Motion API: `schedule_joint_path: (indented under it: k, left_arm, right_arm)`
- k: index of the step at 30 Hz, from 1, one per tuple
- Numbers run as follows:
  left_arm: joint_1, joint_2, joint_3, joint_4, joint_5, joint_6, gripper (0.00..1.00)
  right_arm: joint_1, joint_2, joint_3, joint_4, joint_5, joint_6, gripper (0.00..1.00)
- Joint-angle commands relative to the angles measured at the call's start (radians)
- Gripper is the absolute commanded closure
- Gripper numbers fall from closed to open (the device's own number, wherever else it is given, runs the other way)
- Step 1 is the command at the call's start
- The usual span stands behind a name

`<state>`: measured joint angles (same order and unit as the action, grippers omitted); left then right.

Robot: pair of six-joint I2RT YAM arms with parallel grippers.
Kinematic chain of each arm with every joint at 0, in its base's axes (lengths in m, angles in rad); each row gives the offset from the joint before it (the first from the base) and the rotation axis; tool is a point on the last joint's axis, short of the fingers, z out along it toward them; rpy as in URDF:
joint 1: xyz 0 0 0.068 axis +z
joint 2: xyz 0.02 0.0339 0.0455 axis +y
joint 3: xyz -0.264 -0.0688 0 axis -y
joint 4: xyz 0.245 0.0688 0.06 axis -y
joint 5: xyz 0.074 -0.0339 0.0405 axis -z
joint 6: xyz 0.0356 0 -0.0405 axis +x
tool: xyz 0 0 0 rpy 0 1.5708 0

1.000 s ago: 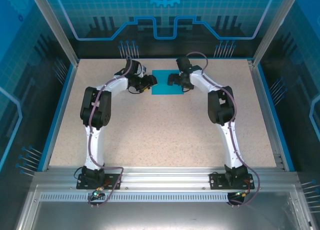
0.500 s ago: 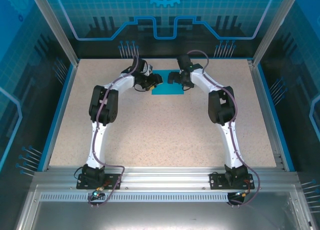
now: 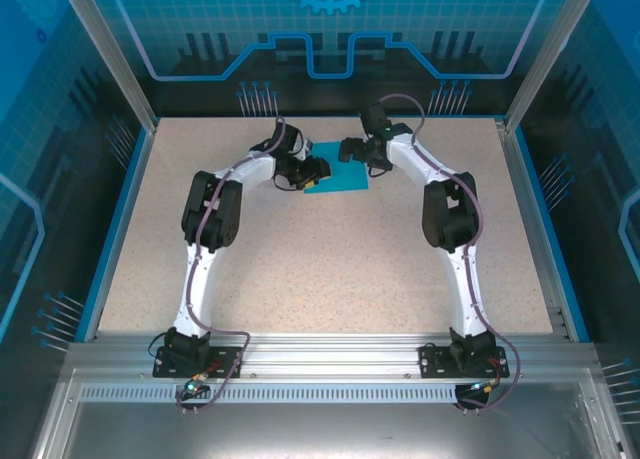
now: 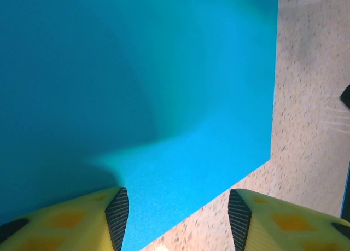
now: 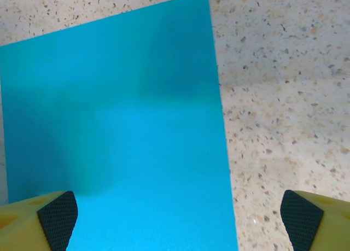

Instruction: Fold a paper plane with a square sheet of paper (fold left side to right side)

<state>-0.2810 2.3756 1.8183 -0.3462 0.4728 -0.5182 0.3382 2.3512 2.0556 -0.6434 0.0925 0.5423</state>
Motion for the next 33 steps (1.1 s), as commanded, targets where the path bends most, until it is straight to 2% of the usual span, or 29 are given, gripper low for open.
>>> schedule_joint_path:
  k: [1,11,16,20,24,27,30,33]
  left_arm:
    - [-0.026,-0.064,-0.133,-0.086,-0.004,0.041,0.45]
    - [-0.097,-0.357,-0.561,0.011,-0.047,0.024,0.46]
    - [-0.145,-0.466,-0.687,0.036,-0.081,0.0,0.46]
    - [-0.153,-0.505,-0.724,0.036,-0.108,-0.009,0.45]
    - [-0.153,-0.525,-0.725,0.036,-0.11,-0.008,0.45]
    - [-0.153,-0.562,-0.7,0.022,-0.101,-0.006,0.4]
    - [-0.146,-0.591,-0.678,-0.001,-0.108,-0.002,0.37]
    - [-0.131,-0.579,-0.671,-0.009,-0.1,-0.009,0.37]
  right_arm:
    - [-0.017,-0.108,-0.066,-0.001,-0.014,-0.002,0.01]
    - [-0.01,-0.368,-0.451,0.123,-0.091,0.021,0.01]
    - [0.022,-0.434,-0.584,0.169,-0.125,0.005,0.01]
    - [0.063,-0.387,-0.573,0.158,-0.131,-0.013,0.02]
    - [0.084,-0.287,-0.471,0.133,-0.146,-0.026,0.05]
    - [0.096,-0.224,-0.382,0.073,-0.124,-0.035,0.06]
    - [0.103,-0.196,-0.365,0.08,-0.137,-0.03,0.06]
    - [0.112,-0.151,-0.318,0.059,-0.139,-0.037,0.06]
